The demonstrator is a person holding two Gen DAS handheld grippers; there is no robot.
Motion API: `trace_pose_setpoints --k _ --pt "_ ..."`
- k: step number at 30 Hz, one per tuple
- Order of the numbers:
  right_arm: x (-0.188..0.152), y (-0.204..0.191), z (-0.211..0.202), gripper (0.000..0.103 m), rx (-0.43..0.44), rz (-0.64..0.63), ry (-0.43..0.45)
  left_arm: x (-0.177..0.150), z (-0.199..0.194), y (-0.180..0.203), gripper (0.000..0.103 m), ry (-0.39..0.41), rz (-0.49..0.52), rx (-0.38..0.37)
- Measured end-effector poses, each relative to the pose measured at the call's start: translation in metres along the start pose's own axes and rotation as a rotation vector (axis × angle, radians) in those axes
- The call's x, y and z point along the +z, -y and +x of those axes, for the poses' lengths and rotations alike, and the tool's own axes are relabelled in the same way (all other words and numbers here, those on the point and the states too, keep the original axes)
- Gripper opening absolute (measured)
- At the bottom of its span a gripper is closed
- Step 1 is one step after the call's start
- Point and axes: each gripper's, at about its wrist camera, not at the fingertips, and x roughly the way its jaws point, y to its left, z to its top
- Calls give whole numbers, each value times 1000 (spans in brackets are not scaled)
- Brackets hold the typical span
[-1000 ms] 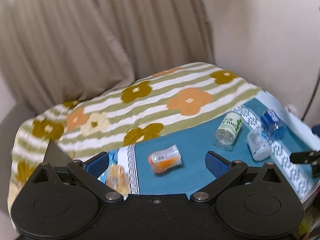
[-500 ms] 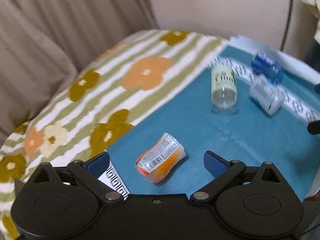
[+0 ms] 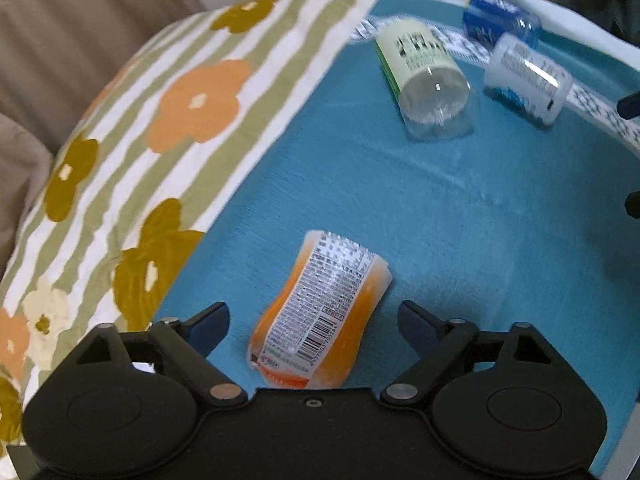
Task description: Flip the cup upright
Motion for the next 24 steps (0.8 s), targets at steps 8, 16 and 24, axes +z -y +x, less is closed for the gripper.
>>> trace_pose_setpoints --k 8,16,24 --pt "-1 0 14 103 6 61 -74 1 19 -4 76 -36 34 -34" --pt "3 -2 14 103 2 68 -74 -2 17 3 70 -25 45 -18" --pt "-1 6 8 103 17 99 -66 0 0 13 67 5 28 5"
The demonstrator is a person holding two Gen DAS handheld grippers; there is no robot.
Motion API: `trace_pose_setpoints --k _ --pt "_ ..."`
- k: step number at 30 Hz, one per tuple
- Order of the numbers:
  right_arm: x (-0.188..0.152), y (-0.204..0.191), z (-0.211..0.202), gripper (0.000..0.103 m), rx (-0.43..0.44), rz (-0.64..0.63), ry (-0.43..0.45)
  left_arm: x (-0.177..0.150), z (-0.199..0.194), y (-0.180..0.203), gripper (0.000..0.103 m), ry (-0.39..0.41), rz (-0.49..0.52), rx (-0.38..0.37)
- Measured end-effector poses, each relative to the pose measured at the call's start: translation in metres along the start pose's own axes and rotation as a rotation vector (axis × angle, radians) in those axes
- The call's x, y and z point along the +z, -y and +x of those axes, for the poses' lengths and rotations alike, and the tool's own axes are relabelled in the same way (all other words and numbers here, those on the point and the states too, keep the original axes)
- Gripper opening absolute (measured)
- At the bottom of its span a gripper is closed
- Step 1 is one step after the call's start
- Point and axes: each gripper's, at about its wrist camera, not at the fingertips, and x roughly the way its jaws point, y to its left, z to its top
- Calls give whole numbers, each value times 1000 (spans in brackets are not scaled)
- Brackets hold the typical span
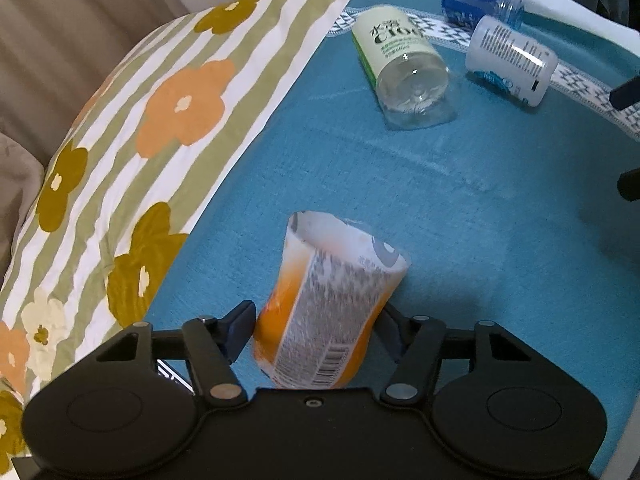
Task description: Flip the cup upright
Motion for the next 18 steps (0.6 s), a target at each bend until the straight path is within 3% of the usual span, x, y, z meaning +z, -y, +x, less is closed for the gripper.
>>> trace_pose_setpoints --k 5,11,18 --pt "-3 5 -8 103 17 -1 10 2 -14 8 66 3 -68 1" --pt "-5 16 -21 103 63 -43 35 4 -37 24 66 -46 -265 -65" --pt "-9 44 -39 103 109 -113 49 12 -56 73 66 -83 -448 -136"
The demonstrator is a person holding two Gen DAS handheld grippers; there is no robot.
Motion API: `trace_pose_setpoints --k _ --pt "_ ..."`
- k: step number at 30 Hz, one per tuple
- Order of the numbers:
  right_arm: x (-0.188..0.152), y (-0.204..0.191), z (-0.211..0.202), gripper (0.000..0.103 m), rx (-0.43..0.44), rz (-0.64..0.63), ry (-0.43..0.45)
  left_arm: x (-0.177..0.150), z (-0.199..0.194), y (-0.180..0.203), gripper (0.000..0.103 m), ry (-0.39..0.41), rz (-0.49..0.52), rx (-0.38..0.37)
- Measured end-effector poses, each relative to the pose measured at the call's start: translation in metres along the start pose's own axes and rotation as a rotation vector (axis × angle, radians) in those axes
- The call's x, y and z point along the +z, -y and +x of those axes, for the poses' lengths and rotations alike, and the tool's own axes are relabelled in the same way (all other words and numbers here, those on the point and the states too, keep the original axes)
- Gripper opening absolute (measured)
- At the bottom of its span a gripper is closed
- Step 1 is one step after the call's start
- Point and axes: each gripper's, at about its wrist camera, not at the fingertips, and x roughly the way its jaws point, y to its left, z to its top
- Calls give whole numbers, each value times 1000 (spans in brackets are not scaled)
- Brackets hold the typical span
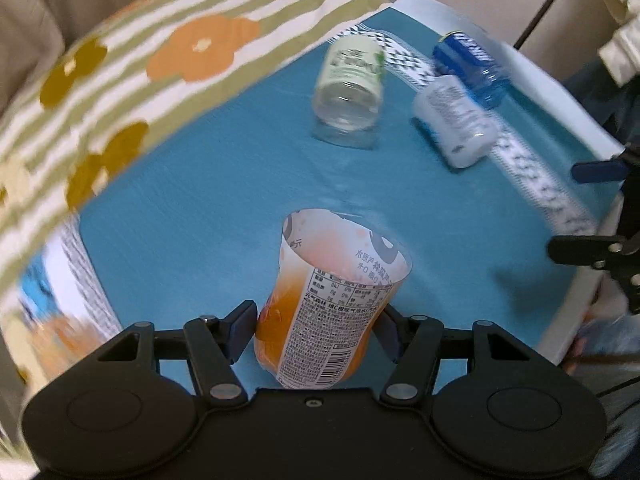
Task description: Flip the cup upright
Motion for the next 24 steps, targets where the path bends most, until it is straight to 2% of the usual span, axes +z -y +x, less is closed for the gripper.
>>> trace_pose_setpoints --k 7,12,19,24 --pt "-8 34 -17 103 61 -19 3 -16 21 35 66 -110 -345 -159" --pt "-12 51 -20 103 97 -30 -8 -20 37 42 66 -131 -544 -187" --pt "-14 65 -14 103 120 -39 -29 -11 50 39 67 -104 -650 -130" --pt "-15 72 -10 103 125 -41 -45 -6 53 41 65 -95 -632 -97"
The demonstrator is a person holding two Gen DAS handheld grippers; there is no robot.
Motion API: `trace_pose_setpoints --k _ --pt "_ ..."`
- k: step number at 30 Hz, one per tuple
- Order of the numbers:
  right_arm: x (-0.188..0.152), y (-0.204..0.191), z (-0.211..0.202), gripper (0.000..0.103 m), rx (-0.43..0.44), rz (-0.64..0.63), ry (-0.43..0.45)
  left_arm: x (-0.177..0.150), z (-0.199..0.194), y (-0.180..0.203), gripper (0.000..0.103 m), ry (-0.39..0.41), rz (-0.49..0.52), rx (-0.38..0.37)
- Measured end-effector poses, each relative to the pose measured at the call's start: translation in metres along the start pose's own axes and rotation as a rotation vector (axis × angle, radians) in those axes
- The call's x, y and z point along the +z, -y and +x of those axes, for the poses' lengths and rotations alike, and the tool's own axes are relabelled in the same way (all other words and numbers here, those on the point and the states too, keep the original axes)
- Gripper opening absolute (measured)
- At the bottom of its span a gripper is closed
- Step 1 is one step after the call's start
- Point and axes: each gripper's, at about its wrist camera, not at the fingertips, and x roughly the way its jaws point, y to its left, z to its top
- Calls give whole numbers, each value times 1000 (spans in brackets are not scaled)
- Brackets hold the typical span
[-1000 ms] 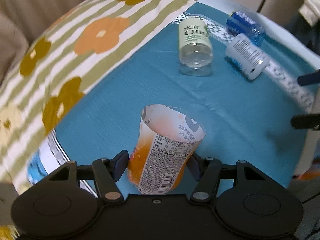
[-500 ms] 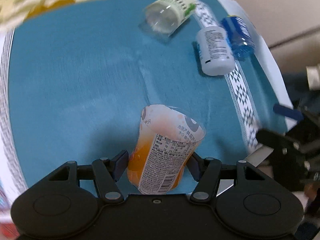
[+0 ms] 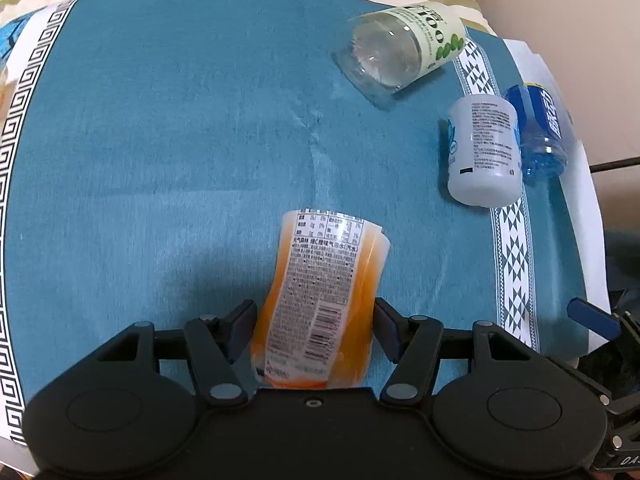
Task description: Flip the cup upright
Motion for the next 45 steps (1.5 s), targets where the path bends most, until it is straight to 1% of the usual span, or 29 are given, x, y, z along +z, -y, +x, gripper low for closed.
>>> trace_pose_setpoints --k 3,5,7,8,13,20,29,35,41,45 --pt "0 2 1 103 4 3 -4 -1 3 5 67 2 19 19" --pt "1 2 1 103 6 1 -5 -1 3 8 74 6 34 28" --pt "2 1 1 103 6 -3 -4 -4 1 11 89 22 51 40" --pt "2 1 1 103 6 -4 -4 -5 0 12 90 30 58 45" --pt "2 1 1 103 4 -3 -6 -7 -5 14 94 55 79 62" --pt "1 0 -2 103 9 -12 1 -11 -12 11 94 80 73 74" --pt "-3 -5 -8 103 23 -36 11 -21 -27 5 94 143 67 103" --pt "-4 -9 -10 103 38 -61 13 -25 -35 4 94 184 53 109" --pt "11 -19 -22 103 9 -111 32 -41 -71 0 95 279 35 116" --pt "29 -29 -37 103 17 -100 49 -62 -101 -12 103 356 22 114"
